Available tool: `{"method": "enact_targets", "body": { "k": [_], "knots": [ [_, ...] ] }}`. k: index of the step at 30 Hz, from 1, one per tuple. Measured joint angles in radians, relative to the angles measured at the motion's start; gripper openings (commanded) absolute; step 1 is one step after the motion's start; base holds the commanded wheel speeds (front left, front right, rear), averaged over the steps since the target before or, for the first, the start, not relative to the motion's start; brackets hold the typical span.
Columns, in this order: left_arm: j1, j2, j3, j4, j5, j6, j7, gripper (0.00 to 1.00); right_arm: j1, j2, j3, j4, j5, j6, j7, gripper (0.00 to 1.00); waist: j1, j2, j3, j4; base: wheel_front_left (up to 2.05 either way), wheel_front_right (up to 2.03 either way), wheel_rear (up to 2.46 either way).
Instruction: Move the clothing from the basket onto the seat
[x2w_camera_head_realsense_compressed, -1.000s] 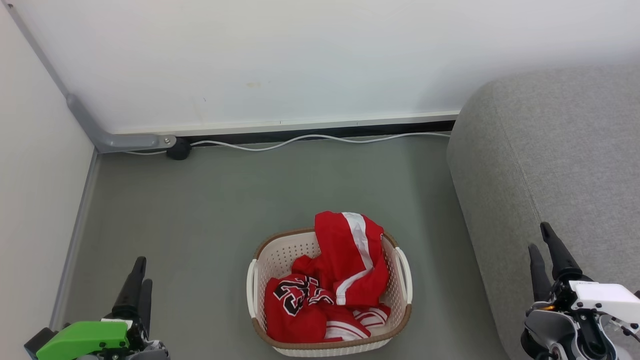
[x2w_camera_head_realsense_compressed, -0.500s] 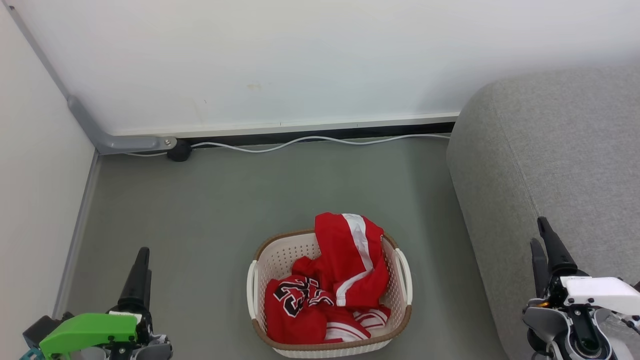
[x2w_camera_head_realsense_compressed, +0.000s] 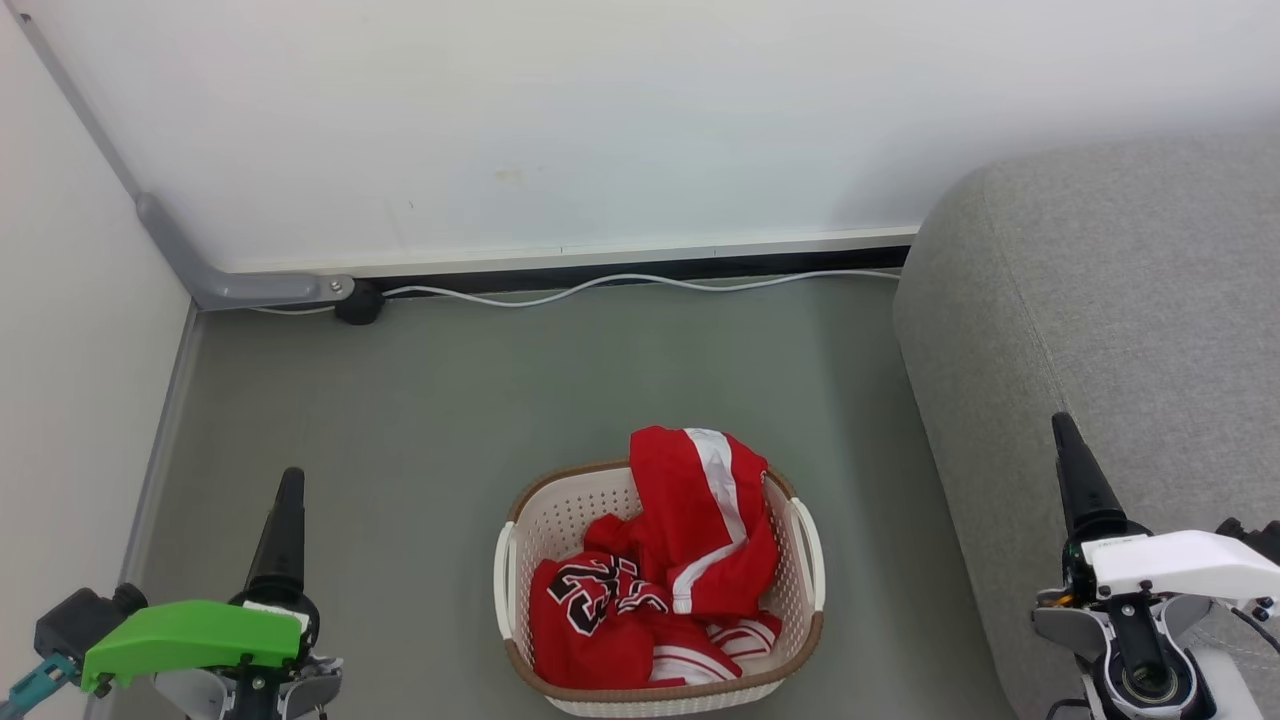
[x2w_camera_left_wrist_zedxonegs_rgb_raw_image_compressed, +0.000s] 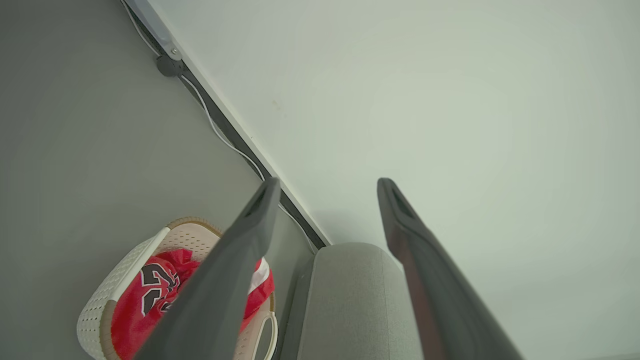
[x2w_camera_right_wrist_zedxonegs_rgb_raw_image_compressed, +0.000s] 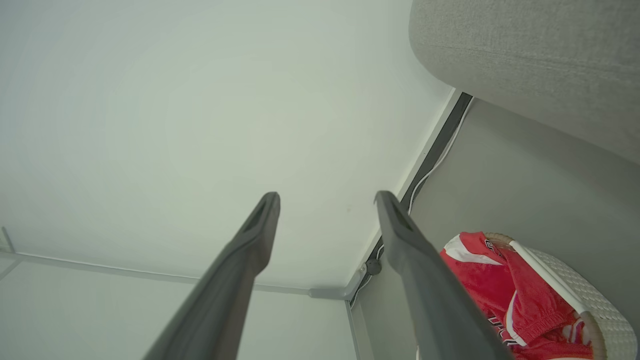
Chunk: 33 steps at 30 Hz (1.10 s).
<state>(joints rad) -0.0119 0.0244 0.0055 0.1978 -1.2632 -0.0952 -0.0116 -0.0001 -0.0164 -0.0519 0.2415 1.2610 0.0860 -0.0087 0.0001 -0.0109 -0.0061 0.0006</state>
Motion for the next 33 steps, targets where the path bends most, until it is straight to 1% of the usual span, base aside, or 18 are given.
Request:
{"method": "enact_targets", "body": {
  "k": [3, 16, 18, 20, 24, 33],
  "knots": [
    [0.000, 0.010, -0.011, -0.018, 0.060, 0.005, -0.009, 1.00, 0.000, -0.003, 0.015, -0.012, -0.063, -0.002, -0.010, 1.00, 0.0000, 0.0000, -0.001, 0.001, 0.00, 0.00, 0.00],
    [0.003, 0.024, -0.068, -0.067, 0.311, 0.030, -0.056, 1.00, 0.010, -0.009, 0.075, -0.045, -0.294, -0.036, -0.055, 1.00, 0.0000, 0.0000, -0.007, 0.003, 0.00, 0.00, 0.00],
    [0.007, 0.024, -0.074, -0.072, 0.348, 0.036, -0.062, 1.00, 0.014, -0.010, 0.086, -0.046, -0.322, -0.045, -0.063, 1.00, 0.0000, 0.0000, -0.008, 0.004, 0.00, 0.00, 0.00],
    [0.016, 0.026, -0.081, -0.075, 0.381, 0.045, -0.070, 1.00, 0.019, -0.010, 0.096, -0.048, -0.356, -0.045, -0.070, 1.00, 0.0000, 0.0000, -0.010, 0.004, 0.00, 0.00, 0.00],
    [0.028, 0.035, -0.098, -0.079, 0.459, 0.054, -0.081, 1.00, 0.033, -0.011, 0.113, -0.049, -0.415, -0.062, -0.080, 1.00, -0.0001, 0.0000, -0.012, 0.004, 0.00, 0.00, 0.00],
    [0.052, 0.049, -0.127, -0.091, 0.620, 0.076, -0.115, 1.00, 0.051, -0.013, 0.146, -0.058, -0.536, -0.080, -0.114, 1.00, 0.0000, 0.0000, -0.017, 0.005, 0.00, 0.00, 0.00]
  ]
}}
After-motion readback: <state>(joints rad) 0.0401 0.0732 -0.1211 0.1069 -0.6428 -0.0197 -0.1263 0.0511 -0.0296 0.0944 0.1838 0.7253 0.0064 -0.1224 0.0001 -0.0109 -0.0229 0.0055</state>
